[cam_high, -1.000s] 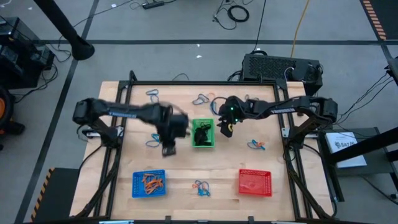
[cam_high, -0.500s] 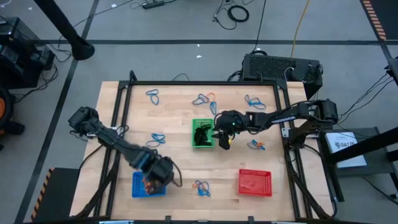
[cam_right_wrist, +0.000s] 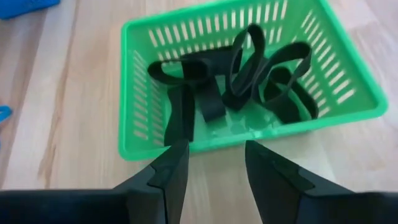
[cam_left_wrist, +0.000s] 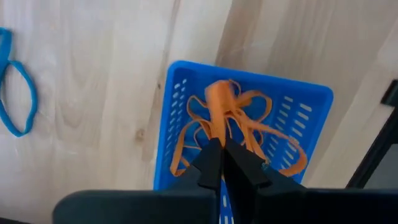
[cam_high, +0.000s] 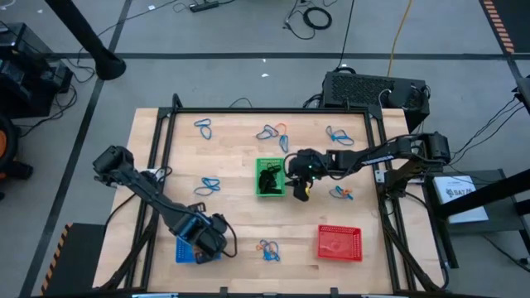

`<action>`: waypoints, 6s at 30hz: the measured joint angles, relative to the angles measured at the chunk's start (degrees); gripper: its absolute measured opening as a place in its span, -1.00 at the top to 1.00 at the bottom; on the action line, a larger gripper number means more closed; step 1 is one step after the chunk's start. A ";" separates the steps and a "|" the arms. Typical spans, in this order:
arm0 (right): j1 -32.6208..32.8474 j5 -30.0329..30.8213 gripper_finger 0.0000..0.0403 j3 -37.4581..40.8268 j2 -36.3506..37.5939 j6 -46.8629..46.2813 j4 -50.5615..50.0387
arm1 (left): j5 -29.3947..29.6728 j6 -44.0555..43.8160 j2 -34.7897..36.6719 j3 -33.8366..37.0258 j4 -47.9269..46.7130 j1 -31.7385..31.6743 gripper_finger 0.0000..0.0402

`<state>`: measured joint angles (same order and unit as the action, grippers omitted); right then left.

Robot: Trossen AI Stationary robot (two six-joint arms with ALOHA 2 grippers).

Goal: Sort rubber bands into baskets
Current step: Put the orange rubber band into the blue bin

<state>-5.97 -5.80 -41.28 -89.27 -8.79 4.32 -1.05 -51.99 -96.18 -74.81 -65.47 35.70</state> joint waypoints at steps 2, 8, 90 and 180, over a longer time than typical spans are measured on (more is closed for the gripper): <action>0.42 -0.02 0.25 0.00 0.00 -0.08 -0.58 | -1.21 0.00 -0.30 0.00 -0.04 -0.01 0.90; 1.66 -0.02 0.25 0.00 0.00 0.21 -1.58 | -1.91 0.29 -0.29 0.00 -1.99 -0.04 0.89; 2.03 -0.17 0.25 0.02 0.00 -1.06 -5.49 | 10.14 31.33 -19.57 0.09 43.67 -6.55 0.35; 2.07 0.00 0.25 0.02 0.02 -2.31 -2.93 | -18.43 4.24 -4.07 -8.13 -13.03 -9.54 0.50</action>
<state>-3.90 -5.80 -41.25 -89.25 -11.09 1.39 -19.48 -47.75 -100.25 -82.94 -78.50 26.16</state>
